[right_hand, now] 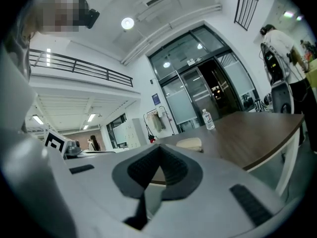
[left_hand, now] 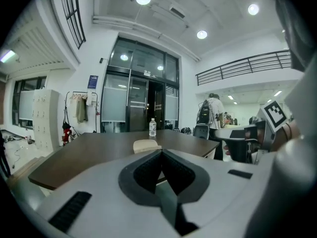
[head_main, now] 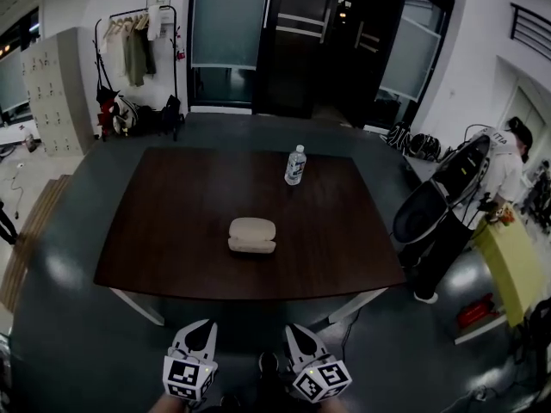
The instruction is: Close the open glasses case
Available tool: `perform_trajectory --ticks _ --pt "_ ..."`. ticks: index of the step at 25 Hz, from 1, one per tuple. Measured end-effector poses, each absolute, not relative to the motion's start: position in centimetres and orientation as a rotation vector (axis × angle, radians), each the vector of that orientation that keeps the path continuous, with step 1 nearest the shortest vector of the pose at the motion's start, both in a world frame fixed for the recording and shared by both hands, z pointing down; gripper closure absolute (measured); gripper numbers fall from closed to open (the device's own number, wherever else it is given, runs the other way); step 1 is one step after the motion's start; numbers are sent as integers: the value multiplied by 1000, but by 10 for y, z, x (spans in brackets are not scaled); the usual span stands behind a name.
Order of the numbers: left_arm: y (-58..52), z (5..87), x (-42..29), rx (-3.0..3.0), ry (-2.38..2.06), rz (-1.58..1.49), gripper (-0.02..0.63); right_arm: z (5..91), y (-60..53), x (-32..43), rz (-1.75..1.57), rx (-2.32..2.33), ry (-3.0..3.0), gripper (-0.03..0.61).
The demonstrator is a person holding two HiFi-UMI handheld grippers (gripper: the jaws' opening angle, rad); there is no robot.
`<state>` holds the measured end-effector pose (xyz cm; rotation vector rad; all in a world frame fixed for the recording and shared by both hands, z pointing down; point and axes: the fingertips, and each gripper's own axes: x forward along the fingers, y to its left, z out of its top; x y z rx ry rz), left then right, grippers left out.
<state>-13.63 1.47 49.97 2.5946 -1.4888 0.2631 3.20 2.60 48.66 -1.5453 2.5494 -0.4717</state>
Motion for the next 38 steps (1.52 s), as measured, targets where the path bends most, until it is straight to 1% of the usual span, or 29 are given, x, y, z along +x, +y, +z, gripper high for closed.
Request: perform_trajectory --ticks 6,11,16,20,28,38 --pt "-46 491 -129 2517 -1572 255 604 471 -57 48 -457 -1452 2579 589" --pt "-109 481 -114 2492 -1645 239 604 460 -125 78 -360 -1429 2625 589" --pt "-156 486 -96 2477 -1678 281 604 467 -171 117 -340 -1495 2644 589" --pt "-178 491 -93 2431 -1716 289 604 472 -198 132 -374 -1478 2654 589" --pt "-215 514 -101 2405 -1661 358 604 491 -241 118 -424 -1534 2676 589" --pt "-275 564 -104 2398 -1466 452 604 510 -305 98 -519 -1647 2644 589"
